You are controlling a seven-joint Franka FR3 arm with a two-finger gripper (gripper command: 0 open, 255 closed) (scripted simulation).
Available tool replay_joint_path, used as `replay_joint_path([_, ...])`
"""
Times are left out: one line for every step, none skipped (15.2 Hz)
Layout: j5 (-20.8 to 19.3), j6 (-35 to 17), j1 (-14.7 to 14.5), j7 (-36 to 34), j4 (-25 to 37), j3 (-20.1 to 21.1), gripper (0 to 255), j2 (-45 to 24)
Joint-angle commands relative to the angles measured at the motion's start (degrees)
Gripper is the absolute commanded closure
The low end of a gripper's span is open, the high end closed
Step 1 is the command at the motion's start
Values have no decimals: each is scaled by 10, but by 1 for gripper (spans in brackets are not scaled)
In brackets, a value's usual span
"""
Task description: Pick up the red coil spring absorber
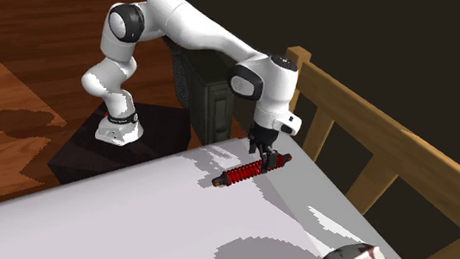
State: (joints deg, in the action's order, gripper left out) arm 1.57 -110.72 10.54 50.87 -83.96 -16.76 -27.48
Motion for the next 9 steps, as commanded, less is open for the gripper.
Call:
replay_joint_path([2, -11, 1, 1, -3, 1, 0, -8])
replay_joint_path([2, -18, 1, 1, -8, 1, 0, -10])
replay_joint_path([3, -25, 1, 1, -12, 2, 0, -12])
replay_joint_path([3, -31, 1, 0, -17, 2, 0, -14])
replay_joint_path([3, -35, 1, 0, -20, 2, 0, -15])
replay_joint_path([3, -35, 1, 0, -19, 2, 0, -16])
replay_joint_path([3, -36, 1, 0, -20, 2, 255, -15])
replay_joint_path([3, -36, 1, 0, -21, 2, 255, -15])
replay_joint_path([3, -36, 1, 0, -21, 2, 255, -15])
